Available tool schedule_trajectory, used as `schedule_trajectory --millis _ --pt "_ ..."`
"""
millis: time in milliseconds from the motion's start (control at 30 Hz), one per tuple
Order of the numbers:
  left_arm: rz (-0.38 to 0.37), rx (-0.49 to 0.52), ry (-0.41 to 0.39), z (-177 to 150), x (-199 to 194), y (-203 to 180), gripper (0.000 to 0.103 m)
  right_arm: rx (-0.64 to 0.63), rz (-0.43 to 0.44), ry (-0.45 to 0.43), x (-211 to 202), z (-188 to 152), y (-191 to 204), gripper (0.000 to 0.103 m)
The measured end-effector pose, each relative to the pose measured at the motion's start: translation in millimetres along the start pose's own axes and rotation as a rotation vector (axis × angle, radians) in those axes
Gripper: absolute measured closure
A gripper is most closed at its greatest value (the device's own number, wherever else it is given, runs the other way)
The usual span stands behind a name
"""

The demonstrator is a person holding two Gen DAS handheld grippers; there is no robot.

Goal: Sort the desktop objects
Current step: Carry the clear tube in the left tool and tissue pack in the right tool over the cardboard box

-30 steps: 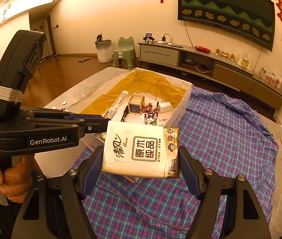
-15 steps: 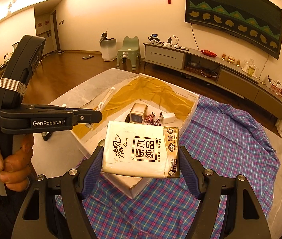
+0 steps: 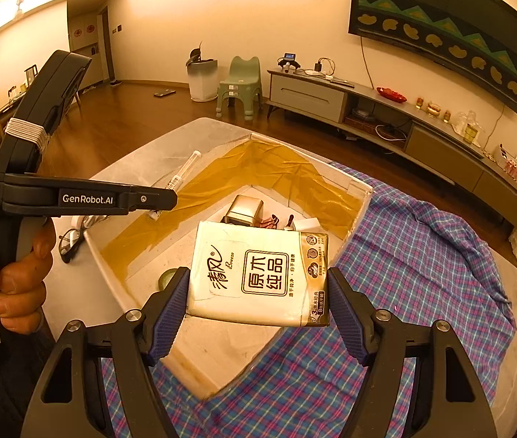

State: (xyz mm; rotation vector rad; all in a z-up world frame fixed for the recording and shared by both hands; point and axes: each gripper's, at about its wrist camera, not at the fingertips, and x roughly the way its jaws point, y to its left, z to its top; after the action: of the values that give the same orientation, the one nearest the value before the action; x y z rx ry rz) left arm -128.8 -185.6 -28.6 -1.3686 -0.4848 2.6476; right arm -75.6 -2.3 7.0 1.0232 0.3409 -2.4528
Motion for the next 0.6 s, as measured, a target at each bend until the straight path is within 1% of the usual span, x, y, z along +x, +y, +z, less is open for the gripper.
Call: schedule_trajectory --millis 333,600 --pt "0.055 0.011 0.067 4.4 26.1 5.2 0.085 -0.027 0.004 0.042 41.0 25.6 -14.5 0.029" --pt "0.104 0.06 0.108 -0.3 42.4 4.0 0.085 -0.06 0.004 0.091 80.3 47.1 -25.1 0.029"
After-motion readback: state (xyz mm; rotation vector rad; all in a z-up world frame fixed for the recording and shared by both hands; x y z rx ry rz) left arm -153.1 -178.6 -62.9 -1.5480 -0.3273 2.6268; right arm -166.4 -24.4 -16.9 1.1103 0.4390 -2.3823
